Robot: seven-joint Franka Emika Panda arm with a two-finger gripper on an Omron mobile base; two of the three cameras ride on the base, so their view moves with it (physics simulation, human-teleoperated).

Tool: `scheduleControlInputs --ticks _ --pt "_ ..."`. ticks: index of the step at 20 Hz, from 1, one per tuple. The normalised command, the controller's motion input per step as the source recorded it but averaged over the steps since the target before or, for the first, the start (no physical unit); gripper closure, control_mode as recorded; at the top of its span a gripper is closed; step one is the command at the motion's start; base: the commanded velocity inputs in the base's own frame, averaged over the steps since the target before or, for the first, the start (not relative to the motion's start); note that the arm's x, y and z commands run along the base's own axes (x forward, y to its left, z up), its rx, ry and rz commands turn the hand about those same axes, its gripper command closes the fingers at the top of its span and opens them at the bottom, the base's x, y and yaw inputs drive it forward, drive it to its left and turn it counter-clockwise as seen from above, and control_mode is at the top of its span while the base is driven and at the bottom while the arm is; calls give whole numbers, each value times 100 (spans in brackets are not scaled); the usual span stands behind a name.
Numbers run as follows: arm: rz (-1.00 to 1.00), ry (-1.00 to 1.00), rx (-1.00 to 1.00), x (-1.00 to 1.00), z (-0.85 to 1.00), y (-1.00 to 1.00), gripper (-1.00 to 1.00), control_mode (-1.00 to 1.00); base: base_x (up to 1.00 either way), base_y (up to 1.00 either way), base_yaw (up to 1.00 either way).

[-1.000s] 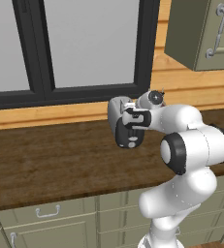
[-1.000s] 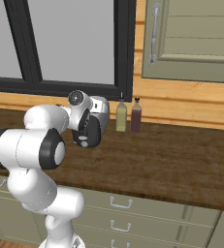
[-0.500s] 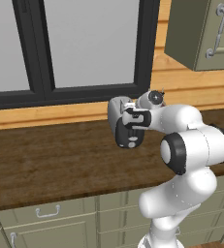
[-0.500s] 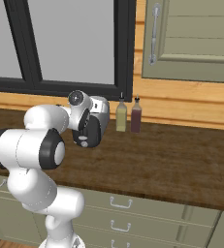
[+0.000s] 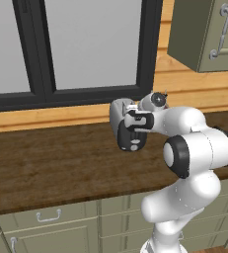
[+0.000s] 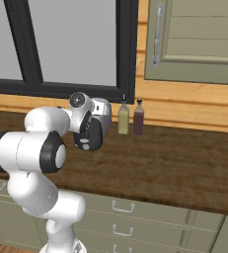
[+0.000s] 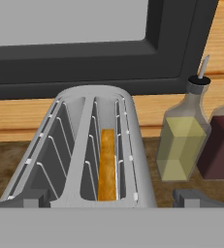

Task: Start the toaster. Once the lever pops up, take the bread to the plate on the dining counter.

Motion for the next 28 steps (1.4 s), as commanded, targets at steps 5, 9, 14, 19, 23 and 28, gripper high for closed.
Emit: scheduleControlInputs --ticks 5,9,14,19,23,28 --pt "0 0 0 0 0 0 -100 -100 0 0 0" --pt "0 0 0 0 0 0 -100 -100 0 0 0" --pt "0 0 0 0 0 0 -100 -100 0 0 0" --pt "0 0 0 0 0 0 -100 -100 0 0 0" --pt "0 0 0 0 0 0 -100 -100 0 0 0" --pt "0 0 0 0 0 0 -100 -100 0 0 0"
